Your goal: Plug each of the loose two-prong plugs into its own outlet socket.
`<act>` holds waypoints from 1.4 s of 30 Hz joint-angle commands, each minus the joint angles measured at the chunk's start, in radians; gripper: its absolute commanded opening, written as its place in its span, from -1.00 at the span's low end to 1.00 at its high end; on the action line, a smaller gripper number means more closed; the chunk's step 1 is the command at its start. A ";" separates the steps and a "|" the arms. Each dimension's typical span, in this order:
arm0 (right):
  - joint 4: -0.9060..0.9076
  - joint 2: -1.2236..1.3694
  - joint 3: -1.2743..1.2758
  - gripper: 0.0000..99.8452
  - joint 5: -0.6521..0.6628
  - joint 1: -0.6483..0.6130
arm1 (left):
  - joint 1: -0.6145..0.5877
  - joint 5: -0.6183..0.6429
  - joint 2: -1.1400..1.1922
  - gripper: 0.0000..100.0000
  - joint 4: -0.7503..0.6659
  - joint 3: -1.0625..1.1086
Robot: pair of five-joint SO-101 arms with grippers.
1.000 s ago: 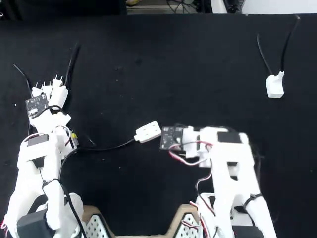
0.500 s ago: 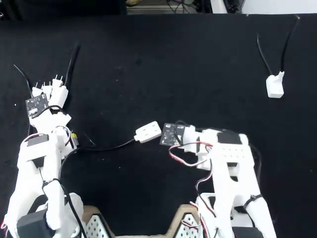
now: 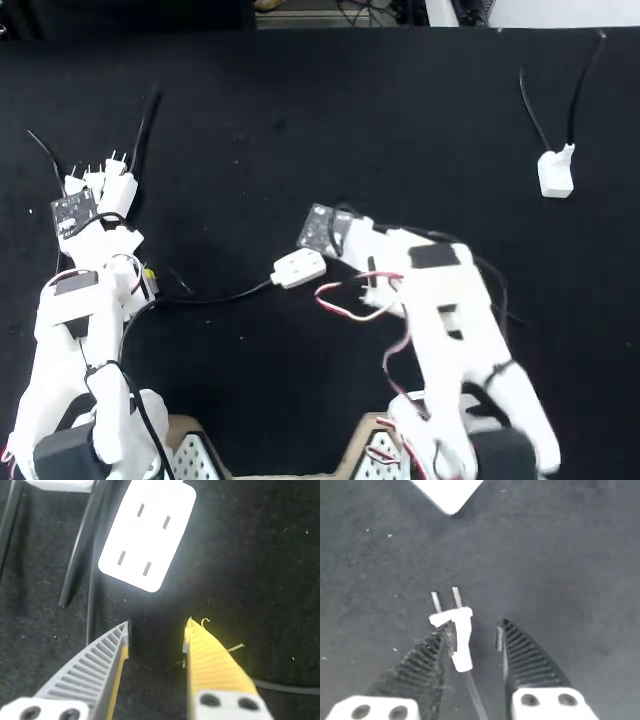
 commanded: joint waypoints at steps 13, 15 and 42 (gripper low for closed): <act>0.161 0.191 -0.177 -0.75 0.199 0.052 | 0.013 -0.005 -0.028 -0.63 -0.011 -0.005; 0.160 0.185 -0.180 -0.75 0.209 0.061 | 0.013 -0.005 -0.028 -0.63 -0.011 -0.005; 0.196 0.348 -0.202 -0.76 0.146 0.025 | 0.013 -0.005 -0.028 -0.63 -0.011 -0.005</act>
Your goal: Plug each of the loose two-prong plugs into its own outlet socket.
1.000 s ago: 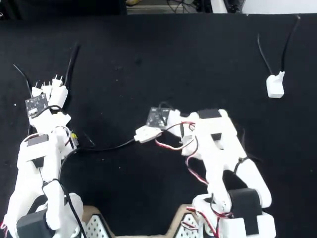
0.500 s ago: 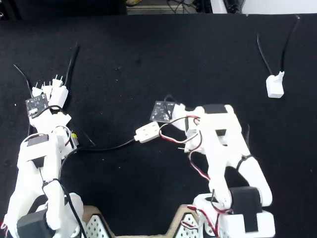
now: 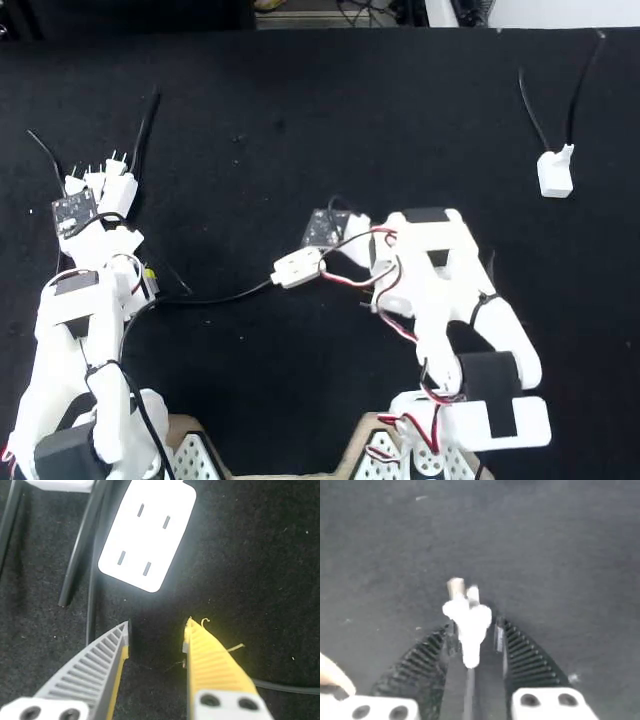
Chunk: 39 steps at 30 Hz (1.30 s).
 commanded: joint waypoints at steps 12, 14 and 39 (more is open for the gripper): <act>0.021 0.001 0.010 -0.98 0.015 -0.006 | 0.013 -0.005 -0.028 -0.63 -0.011 -0.005; 0.043 0.001 0.008 -0.98 0.015 -0.005 | 0.013 -0.005 -0.028 -0.63 -0.011 -0.005; -0.354 -0.476 0.495 -0.83 -0.094 -0.032 | 0.013 -0.005 -0.028 -0.63 -0.011 -0.005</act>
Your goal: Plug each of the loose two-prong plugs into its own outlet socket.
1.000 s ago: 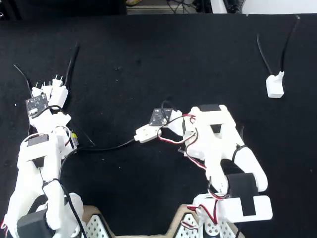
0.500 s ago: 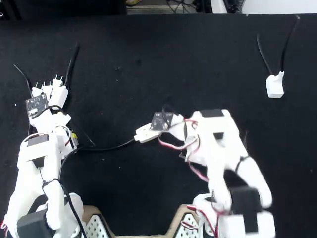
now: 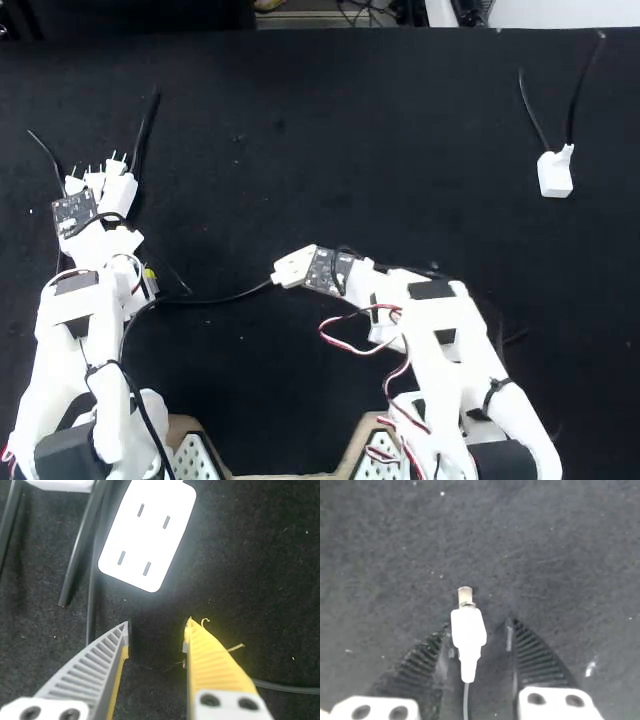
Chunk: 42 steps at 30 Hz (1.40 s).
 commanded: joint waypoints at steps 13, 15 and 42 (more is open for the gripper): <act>0.068 -0.124 -0.025 -0.95 -0.219 -0.147 | 0.013 -0.005 -0.028 -0.63 -0.011 -0.005; 0.074 -0.133 -0.016 -0.83 -0.269 -0.192 | 0.013 -0.005 -0.028 -0.63 -0.009 -0.005; -0.063 -0.136 0.041 -0.86 -0.149 -0.104 | 0.013 -0.006 -0.028 -0.63 -0.006 -0.005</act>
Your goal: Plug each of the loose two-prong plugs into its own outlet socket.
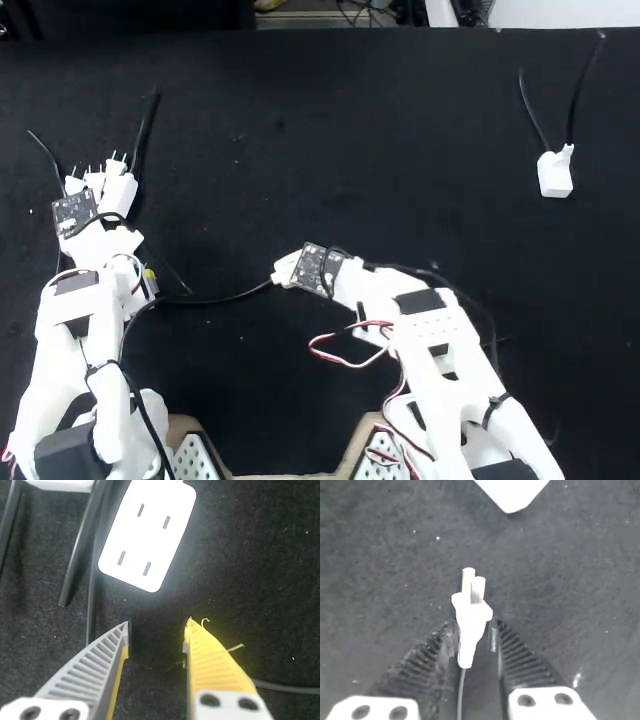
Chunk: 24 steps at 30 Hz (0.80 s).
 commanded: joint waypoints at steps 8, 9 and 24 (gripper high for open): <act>-0.021 -0.027 -0.004 -0.98 -0.026 -0.041 | 0.013 -0.008 -0.028 -0.63 -0.006 -0.005; -0.021 -0.027 -0.001 -0.98 -0.026 -0.041 | 0.013 -0.008 -0.028 -0.63 -0.006 -0.005; 0.305 -0.090 -0.203 -0.98 -0.117 -0.094 | 0.013 -0.008 -0.029 -0.63 -0.003 0.004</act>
